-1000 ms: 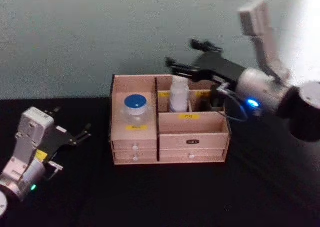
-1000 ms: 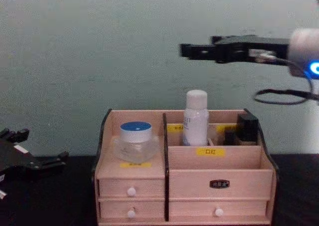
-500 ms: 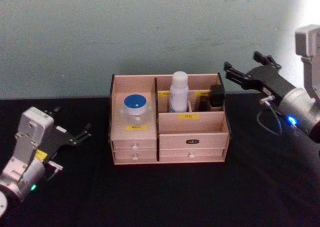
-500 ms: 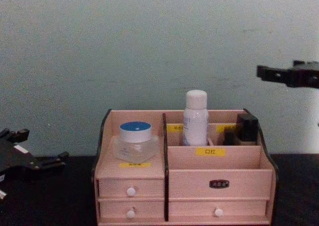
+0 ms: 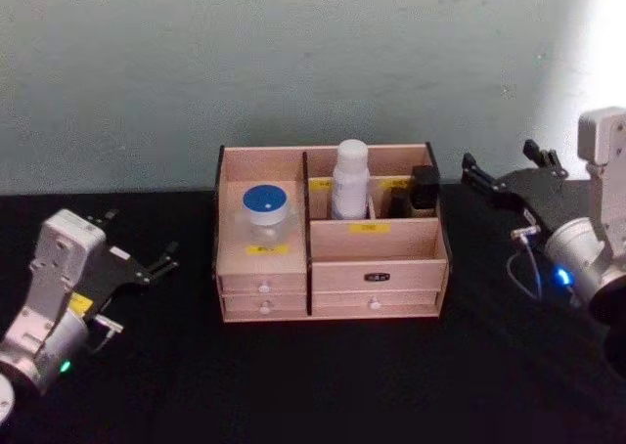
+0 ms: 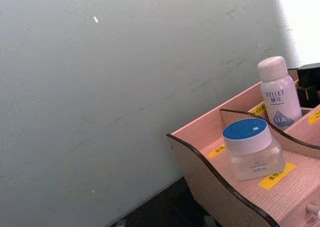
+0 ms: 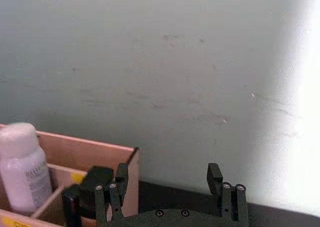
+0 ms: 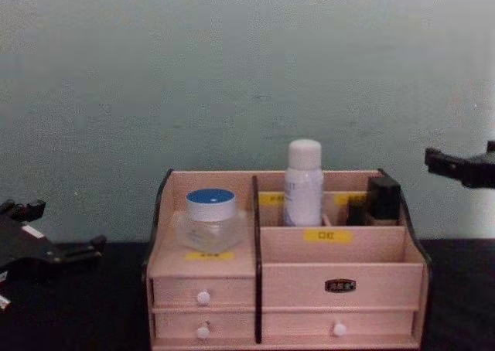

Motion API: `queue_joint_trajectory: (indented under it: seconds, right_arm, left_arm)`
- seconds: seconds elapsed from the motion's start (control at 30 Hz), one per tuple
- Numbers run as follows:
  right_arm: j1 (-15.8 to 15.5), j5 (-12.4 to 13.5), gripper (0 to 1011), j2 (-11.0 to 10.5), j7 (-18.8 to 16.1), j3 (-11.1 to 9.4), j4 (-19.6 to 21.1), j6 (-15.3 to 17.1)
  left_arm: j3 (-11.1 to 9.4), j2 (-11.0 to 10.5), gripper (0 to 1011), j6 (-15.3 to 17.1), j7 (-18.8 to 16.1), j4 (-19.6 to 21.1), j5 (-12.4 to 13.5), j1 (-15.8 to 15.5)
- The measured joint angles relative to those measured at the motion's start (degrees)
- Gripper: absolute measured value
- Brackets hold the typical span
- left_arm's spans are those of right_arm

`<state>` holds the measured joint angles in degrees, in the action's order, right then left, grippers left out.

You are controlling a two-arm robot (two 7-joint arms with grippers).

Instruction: Pick up the facial cleanser and watermelon frost from the table and place them into the tiered storage box.

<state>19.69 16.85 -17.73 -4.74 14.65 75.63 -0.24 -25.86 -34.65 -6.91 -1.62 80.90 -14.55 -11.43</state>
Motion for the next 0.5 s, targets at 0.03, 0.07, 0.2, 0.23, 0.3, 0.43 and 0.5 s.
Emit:
queue_joint_trajectory:
  seconds: [0.03, 0.07, 0.2, 0.23, 0.3, 0.43, 0.5]
  right_arm:
    - [-0.2, -0.62, 1003, 0.63, 0.72, -0.11, -0.75, -0.77]
    - [-0.27, -0.88, 1003, 0.91, 1.06, -0.2, -1.15, -1.12]
    - [-0.63, -2.13, 1002, 2.07, 2.43, -0.53, -2.87, -2.39]
    - [-0.69, -2.36, 1003, 2.28, 2.64, -0.6, -3.14, -2.6]
    - [-0.83, -2.97, 1002, 2.85, 3.18, -0.79, -4.02, -3.1]
    - [-0.91, -3.78, 1003, 3.62, 3.71, -1.08, -5.31, -3.4]
    - [-0.88, -4.17, 1002, 3.97, 3.75, -1.19, -6.13, -3.37]
  left_arm:
    - [0.0, 0.0, 1001, 0.0, 0.0, 0.01, 0.0, 0.0]
    - [0.0, 0.0, 1001, 0.0, 0.0, 0.0, 0.0, 0.0]
    - [0.0, 0.0, 1002, 0.0, 0.0, 0.0, 0.0, 0.0]
    - [0.0, 0.0, 1001, 0.0, 0.0, 0.0, 0.0, 0.0]
    - [0.0, 0.0, 1001, 0.0, 0.0, 0.0, 0.0, 0.0]
    - [0.0, 0.0, 1001, 0.0, 0.0, 0.0, 0.0, 0.0]
    - [0.0, 0.0, 1001, 0.0, 0.0, 0.0, 0.0, 0.0]
